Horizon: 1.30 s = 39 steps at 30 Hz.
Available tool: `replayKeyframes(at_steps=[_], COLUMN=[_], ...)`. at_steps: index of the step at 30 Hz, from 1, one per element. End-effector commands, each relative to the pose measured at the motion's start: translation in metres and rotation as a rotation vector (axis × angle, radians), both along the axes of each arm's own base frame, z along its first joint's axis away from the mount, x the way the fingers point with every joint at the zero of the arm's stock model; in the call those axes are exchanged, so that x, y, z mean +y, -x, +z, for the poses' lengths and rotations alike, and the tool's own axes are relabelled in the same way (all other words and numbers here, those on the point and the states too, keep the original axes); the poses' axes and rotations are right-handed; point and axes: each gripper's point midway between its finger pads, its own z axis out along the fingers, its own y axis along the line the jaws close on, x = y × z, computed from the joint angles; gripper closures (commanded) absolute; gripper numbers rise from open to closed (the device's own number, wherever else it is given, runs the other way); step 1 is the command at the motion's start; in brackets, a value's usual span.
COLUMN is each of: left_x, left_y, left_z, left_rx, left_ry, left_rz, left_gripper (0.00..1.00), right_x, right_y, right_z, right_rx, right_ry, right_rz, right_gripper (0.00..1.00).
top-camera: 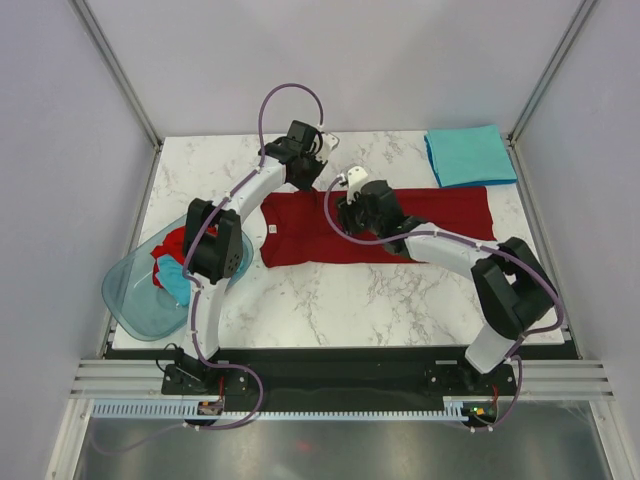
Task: Fold and stack the t-shirts
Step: Fold the tshirt
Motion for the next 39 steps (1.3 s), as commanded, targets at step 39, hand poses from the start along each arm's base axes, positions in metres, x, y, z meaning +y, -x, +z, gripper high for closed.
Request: replayKeyframes(at_steps=[39], left_x=[-0.018], left_y=[-0.042], left_z=[0.012], left_rx=[-0.115], left_ry=[0.032], left_rz=[-0.041], left_gripper=[0.70], right_x=[0.076], right_y=[-0.014], right_z=[-0.074], right_rx=[-0.029], right_ry=[0.289], right_rz=[0.121], right_gripper=[0.60])
